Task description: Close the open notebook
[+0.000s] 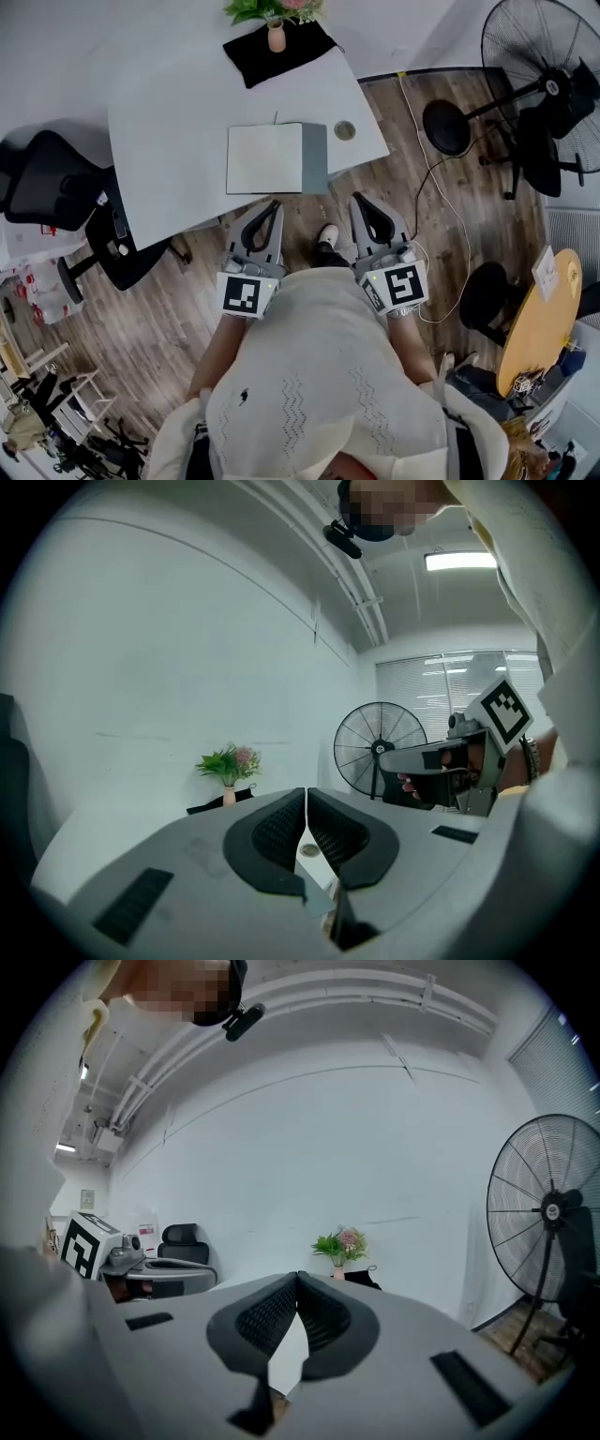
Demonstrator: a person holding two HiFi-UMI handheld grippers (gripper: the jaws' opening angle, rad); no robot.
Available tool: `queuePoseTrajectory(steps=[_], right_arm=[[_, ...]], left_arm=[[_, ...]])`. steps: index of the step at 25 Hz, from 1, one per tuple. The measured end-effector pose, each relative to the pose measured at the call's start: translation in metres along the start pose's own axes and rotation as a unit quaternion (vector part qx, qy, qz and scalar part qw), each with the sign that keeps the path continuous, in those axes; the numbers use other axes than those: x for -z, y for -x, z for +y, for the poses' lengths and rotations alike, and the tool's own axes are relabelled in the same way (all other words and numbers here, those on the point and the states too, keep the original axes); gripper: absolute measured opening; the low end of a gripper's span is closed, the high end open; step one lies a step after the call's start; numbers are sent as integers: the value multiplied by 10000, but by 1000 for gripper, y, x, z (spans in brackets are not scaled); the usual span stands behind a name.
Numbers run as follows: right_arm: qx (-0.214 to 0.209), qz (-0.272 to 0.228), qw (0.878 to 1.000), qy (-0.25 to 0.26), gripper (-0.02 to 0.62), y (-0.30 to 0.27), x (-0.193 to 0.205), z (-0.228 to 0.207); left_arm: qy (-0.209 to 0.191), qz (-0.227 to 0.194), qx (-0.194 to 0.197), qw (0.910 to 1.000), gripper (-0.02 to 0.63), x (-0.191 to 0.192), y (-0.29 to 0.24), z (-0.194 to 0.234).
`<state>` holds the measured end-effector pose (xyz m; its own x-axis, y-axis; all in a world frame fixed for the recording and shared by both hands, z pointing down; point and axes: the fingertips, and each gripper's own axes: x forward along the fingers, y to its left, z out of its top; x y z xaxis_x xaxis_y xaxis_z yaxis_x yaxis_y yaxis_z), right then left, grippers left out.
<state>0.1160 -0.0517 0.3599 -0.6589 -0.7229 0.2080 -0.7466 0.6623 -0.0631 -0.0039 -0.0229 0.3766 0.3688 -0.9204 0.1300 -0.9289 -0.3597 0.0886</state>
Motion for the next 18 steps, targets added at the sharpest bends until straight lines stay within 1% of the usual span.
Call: queuePoseTrajectory(steps=[3,9,15,16,18], right_arm=[[-164,-14,9999,32,2,-5,-2,-9],[-490,-41,9987,114,2,-4,-4,-27],[-703,-36,9975,108,2,1,1,-49],[-727,-36,9973,112,2,1,2,-51],[-766,-38,9970,108,2,2,4,-55]], left_arm=[[61,26,-125,9999,14,2,-11,-2],[-28,162,-231,9996,15,11,-34,-19],[-303,418,-141,9986,20,31,-55,-43],[-303,471,-134,9983,28,35,-58,-46],[-327,579,-106,9977,103,42,-62,-52]])
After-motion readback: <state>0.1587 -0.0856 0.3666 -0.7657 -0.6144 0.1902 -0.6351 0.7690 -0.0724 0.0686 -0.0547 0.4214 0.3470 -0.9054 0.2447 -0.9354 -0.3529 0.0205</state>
